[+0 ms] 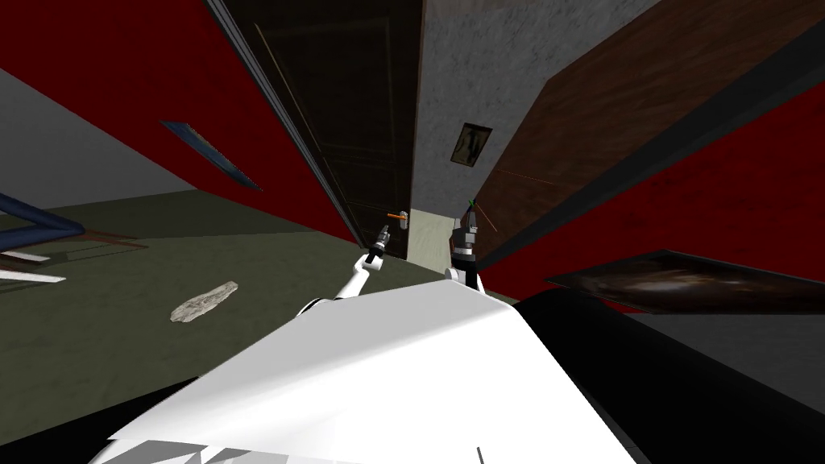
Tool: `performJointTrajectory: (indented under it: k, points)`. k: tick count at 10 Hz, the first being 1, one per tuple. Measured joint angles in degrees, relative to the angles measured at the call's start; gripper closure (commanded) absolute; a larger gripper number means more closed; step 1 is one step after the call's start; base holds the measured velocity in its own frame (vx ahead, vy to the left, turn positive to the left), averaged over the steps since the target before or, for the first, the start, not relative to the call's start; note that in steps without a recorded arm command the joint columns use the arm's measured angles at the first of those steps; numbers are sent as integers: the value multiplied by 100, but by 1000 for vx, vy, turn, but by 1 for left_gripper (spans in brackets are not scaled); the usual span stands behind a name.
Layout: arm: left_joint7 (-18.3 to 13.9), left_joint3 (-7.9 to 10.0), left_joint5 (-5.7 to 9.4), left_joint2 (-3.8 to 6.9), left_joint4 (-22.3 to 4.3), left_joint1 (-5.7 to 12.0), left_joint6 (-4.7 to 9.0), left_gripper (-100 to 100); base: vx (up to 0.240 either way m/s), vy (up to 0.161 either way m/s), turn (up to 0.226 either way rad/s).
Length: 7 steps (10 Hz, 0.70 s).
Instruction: Push the door open
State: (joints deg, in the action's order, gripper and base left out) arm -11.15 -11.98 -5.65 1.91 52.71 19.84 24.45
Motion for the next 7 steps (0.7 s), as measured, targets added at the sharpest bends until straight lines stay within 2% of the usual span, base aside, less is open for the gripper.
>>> performJointTrajectory:
  k: [4, 6, 7]
  points:
    - [-29, -60, -62, -150, -534, 274, 54, -100, 88, 104, -84]
    - [-61, -109, -101, -254, -775, 424, 28, -100, 87, 150, -67]
    - [-65, -127, -120, -317, -864, 492, -7, -100, 39, 67, -22]
